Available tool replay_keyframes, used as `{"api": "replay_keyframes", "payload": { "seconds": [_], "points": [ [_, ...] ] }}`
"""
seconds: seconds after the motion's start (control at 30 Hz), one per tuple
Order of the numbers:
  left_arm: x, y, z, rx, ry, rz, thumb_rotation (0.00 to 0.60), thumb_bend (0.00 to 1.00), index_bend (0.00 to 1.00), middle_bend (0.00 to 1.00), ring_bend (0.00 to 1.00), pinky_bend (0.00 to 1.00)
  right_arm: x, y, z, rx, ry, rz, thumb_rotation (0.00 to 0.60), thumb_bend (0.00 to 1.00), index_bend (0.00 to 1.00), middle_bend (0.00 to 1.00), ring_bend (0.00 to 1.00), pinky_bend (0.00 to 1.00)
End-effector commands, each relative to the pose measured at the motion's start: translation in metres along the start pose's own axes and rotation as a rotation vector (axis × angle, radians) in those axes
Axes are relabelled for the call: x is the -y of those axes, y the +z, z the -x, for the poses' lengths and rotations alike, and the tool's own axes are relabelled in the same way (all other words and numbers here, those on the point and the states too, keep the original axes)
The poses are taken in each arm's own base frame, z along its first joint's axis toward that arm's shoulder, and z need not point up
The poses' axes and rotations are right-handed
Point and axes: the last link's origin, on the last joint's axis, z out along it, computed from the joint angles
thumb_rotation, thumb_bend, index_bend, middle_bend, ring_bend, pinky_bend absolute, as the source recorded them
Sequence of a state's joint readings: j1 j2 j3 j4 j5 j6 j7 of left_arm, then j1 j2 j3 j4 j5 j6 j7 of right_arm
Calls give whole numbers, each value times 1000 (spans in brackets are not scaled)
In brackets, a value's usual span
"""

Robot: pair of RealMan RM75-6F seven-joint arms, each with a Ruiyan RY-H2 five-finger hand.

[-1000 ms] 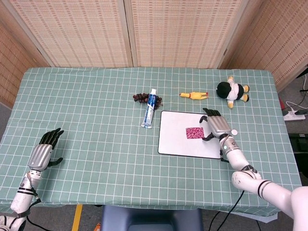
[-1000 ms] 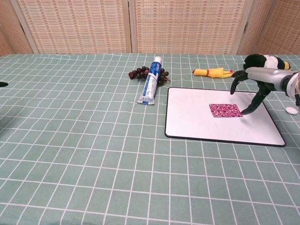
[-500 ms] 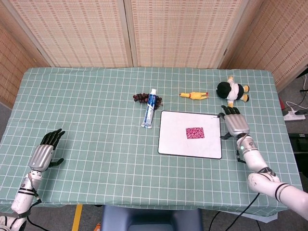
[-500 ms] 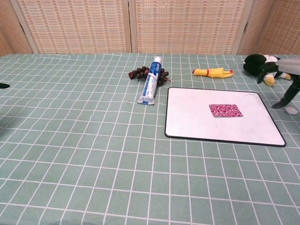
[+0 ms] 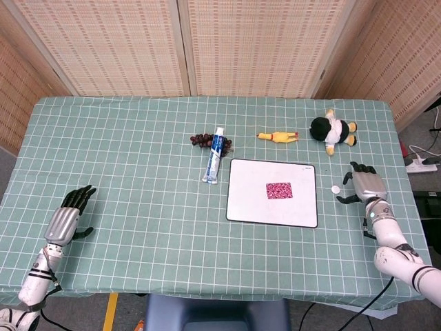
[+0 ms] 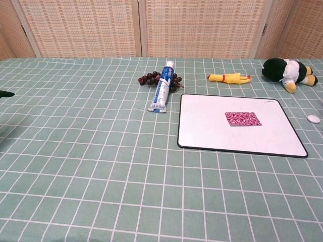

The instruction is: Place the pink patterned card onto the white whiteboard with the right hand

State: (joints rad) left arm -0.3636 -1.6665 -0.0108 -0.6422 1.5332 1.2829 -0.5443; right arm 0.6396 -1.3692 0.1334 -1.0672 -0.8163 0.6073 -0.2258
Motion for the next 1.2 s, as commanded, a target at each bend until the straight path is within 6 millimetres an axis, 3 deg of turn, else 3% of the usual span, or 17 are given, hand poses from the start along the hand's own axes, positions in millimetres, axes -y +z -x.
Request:
{"api": "replay_keyframes", "payload": {
  "seconds": [0.03, 0.47, 0.77, 1.2],
  "points": [
    [0, 0, 0, 0, -1, 0, 600, 156, 0, 0, 0, 0, 3, 0, 1, 0, -6, -2, 412, 240, 408, 0, 0, 0],
    [1, 0, -1, 0, -7, -2, 600, 156, 0, 0, 0, 0, 1, -1, -5, -15, -71, 9, 457, 240, 357, 0, 0, 0],
    [1, -1, -1, 4, -19, -6, 600, 156, 0, 0, 0, 0, 4, 2, 0, -9, -104, 6, 595, 241, 357, 0, 0, 0],
    [3, -1, -1, 6, -24, -12, 600, 157, 0, 0, 0, 0, 12, 10, 3, -27, -116, -18, 600, 239, 354, 0, 0, 0]
  ]
}}
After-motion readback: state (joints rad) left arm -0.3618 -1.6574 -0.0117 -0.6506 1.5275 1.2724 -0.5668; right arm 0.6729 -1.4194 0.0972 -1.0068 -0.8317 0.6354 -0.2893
